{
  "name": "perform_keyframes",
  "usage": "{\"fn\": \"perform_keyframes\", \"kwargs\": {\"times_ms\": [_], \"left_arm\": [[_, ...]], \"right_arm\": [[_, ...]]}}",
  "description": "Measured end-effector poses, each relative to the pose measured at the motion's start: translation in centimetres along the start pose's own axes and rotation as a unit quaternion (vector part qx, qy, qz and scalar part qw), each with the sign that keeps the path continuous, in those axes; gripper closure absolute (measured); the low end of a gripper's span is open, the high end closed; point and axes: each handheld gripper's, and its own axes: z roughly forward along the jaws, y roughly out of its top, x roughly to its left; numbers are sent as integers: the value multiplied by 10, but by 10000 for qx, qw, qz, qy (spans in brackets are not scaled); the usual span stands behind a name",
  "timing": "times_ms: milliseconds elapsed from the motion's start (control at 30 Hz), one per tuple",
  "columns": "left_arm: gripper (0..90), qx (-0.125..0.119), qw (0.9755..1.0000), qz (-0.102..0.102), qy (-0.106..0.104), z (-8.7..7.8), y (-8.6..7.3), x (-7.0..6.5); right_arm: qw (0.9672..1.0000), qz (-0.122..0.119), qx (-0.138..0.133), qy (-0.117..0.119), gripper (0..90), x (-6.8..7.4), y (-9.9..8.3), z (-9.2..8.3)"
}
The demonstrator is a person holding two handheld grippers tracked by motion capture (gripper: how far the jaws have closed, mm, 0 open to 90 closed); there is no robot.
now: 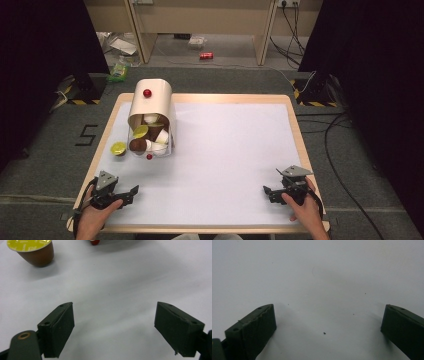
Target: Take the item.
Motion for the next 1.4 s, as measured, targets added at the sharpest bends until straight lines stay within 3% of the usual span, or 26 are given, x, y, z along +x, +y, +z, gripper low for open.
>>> {"fn": "perform_keyframes", "kwargs": {"times_ms": [467,867,1400], "left_arm": [[154,33,10000,40,53,-6,-17,-5],[151,-137,9997,74,182,-11,-25,-11],[150,-373,9990,-48,245,-17,-37,-16]], "right_arm": [[10000,-1,0,-1,2,0,0,0],[10000,23,5,-3,2,0,0,0],[10000,27,9,-5,2,0,0,0]]}}
